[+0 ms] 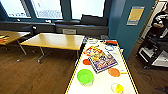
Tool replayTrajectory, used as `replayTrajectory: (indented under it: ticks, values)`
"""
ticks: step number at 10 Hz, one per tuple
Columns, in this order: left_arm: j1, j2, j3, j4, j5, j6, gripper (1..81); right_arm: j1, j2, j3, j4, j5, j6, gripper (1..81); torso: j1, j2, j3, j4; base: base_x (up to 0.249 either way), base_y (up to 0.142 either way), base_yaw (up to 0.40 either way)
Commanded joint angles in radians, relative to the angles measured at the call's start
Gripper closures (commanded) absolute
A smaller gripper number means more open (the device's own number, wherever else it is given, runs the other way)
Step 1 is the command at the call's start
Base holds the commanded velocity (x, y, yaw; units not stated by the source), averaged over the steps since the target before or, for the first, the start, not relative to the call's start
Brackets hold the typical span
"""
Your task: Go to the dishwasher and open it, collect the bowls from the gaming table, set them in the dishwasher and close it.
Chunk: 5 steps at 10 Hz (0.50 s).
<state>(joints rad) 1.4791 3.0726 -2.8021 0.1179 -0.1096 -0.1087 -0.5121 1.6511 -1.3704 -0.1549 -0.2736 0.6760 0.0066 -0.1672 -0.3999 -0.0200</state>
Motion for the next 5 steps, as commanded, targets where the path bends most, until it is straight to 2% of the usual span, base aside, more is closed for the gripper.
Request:
replayTrajectory:
  ticks: [1,5]
  values:
    - [-0.018,0.0,0.0,-0.017,0.06,-0.002,1.0,0.171,0.009,-0.013,0.025,-0.127,0.019,1.0,0.0,0.0,0.0,0.0,0.0,0.0,0.0]
    - [-0.018,-0.004,-0.002,-0.018,0.057,-0.003,1.0,0.157,0.126,-0.057,0.029,-0.118,0.028,1.0,0.001,0.0,0.0,0.0,0.0,0.0,0.0]
